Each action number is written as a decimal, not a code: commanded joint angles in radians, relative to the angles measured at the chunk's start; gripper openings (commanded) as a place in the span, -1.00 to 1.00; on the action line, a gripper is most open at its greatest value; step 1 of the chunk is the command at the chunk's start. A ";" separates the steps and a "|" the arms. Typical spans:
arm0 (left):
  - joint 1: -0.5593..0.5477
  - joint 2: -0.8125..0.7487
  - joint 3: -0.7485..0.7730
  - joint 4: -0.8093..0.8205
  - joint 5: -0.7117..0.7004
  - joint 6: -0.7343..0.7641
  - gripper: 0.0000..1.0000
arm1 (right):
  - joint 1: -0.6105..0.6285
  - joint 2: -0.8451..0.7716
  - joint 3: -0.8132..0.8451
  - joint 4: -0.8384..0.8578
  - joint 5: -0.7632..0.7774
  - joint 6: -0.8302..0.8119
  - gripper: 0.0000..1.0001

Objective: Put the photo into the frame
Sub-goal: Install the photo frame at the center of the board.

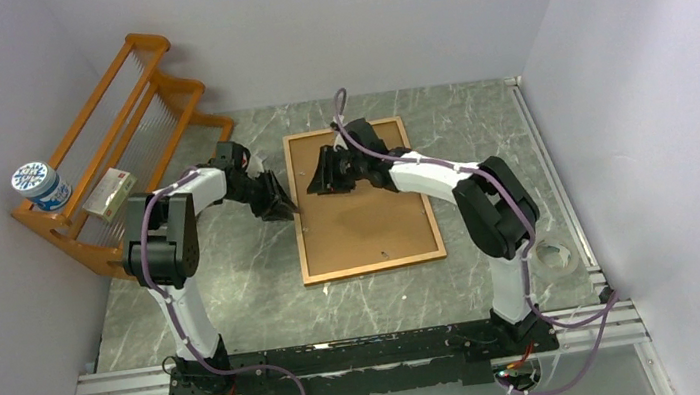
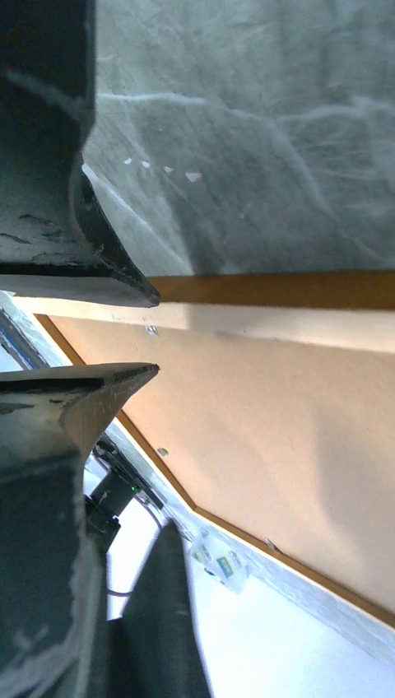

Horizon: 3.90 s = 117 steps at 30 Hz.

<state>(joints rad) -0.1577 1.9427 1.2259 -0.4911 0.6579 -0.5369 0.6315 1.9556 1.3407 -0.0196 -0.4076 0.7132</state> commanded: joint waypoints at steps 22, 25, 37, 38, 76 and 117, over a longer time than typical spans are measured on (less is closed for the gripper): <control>0.026 0.170 0.203 0.088 -0.048 -0.020 -0.17 | -0.070 0.456 0.638 -0.165 0.096 -0.097 -0.10; 0.026 0.184 0.193 0.098 -0.041 -0.023 -0.34 | -0.071 0.479 0.628 -0.129 0.082 -0.104 -0.12; 0.026 0.200 0.198 0.041 -0.030 0.059 -0.55 | -0.079 0.575 0.695 -0.131 -0.033 -0.104 -0.18; 0.026 0.200 0.195 0.034 -0.026 0.070 -0.55 | -0.078 0.573 0.688 -0.132 -0.047 -0.109 -0.19; 0.012 0.333 0.361 -0.279 -0.242 0.214 -0.64 | -0.070 0.637 0.586 0.126 -0.226 0.219 -0.28; 0.010 0.345 0.369 -0.222 -0.175 0.183 -0.24 | -0.039 0.573 0.619 -0.251 0.026 0.196 -0.33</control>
<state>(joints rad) -0.1261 2.2116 1.6272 -0.7372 0.5716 -0.3843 0.5854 2.4817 1.9514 -0.1642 -0.3725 0.9470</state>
